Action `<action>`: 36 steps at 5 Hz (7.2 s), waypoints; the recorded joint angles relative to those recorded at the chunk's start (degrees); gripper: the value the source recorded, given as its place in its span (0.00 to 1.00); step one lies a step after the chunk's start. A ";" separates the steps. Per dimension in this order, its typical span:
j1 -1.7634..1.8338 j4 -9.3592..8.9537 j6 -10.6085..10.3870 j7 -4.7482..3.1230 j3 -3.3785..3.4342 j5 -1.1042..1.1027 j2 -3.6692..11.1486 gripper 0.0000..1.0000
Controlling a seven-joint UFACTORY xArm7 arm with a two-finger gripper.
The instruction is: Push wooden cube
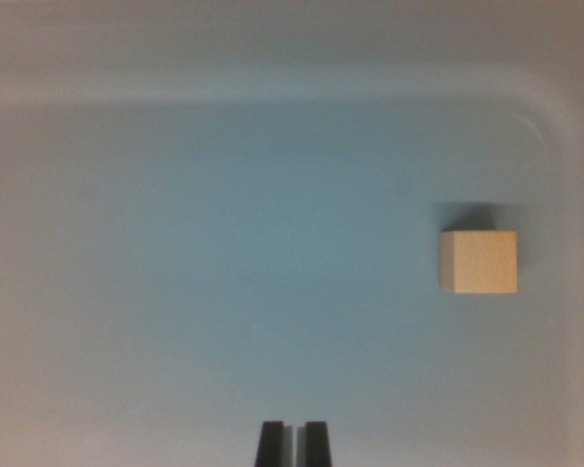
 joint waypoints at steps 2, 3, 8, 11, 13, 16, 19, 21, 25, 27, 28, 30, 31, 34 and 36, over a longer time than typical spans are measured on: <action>-0.37 -1.28 -2.12 -1.11 -0.53 0.23 1.16 0.00; -0.77 -2.69 -4.45 -2.33 -1.12 0.48 2.44 0.00; -1.61 -5.66 -9.35 -4.89 -2.35 1.02 5.13 0.00; -2.53 -8.90 -14.71 -7.68 -3.69 1.60 8.07 0.00; -3.00 -10.54 -17.43 -9.10 -4.37 1.89 9.56 0.00; -3.46 -12.17 -20.13 -10.51 -5.05 2.19 11.04 0.00; -4.34 -15.25 -25.22 -13.18 -6.33 2.74 13.84 0.00; -4.76 -16.73 -27.66 -14.45 -6.94 3.00 15.17 0.00; -5.51 -19.36 -32.02 -16.73 -8.04 3.48 17.56 0.00; -5.83 -20.50 -33.89 -17.70 -8.51 3.68 18.59 0.00; -5.83 -20.50 -33.89 -17.70 -8.51 3.68 18.59 0.00; -6.10 -21.43 -35.44 -18.51 -8.89 3.85 19.44 0.00; -6.33 -22.23 -36.76 -19.20 -9.22 3.99 20.16 0.00; -6.50 -22.82 -37.74 -19.71 -9.47 4.10 20.70 0.00; -6.60 -23.20 -38.36 -20.04 -9.63 4.17 21.04 0.00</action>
